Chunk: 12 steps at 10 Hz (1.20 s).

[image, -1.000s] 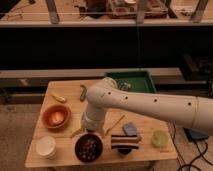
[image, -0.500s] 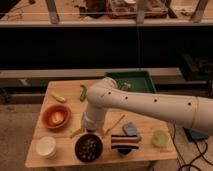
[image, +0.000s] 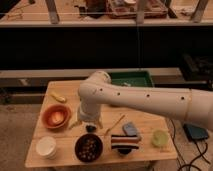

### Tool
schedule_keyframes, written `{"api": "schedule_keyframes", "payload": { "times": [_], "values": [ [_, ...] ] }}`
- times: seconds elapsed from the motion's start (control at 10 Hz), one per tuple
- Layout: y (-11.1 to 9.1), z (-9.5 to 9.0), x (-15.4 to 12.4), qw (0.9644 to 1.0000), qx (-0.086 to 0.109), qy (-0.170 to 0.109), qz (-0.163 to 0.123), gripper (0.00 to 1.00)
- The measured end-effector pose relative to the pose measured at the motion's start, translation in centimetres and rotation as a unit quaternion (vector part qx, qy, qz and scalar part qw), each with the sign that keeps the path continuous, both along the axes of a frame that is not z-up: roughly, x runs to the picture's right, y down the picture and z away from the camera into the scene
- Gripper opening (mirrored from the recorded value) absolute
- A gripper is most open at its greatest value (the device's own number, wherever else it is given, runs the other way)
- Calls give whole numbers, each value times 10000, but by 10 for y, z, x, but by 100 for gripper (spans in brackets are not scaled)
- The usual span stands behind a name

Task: Place apple in table surface

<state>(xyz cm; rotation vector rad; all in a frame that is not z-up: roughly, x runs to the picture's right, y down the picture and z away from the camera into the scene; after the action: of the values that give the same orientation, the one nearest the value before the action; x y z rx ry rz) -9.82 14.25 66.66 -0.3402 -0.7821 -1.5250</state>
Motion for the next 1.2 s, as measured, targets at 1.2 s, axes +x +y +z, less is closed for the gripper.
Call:
{"api": "schedule_keyframes", "payload": {
  "times": [1.2],
  "values": [
    [-110,58,-108,9663,2527,-257,-416,80]
  ]
}}
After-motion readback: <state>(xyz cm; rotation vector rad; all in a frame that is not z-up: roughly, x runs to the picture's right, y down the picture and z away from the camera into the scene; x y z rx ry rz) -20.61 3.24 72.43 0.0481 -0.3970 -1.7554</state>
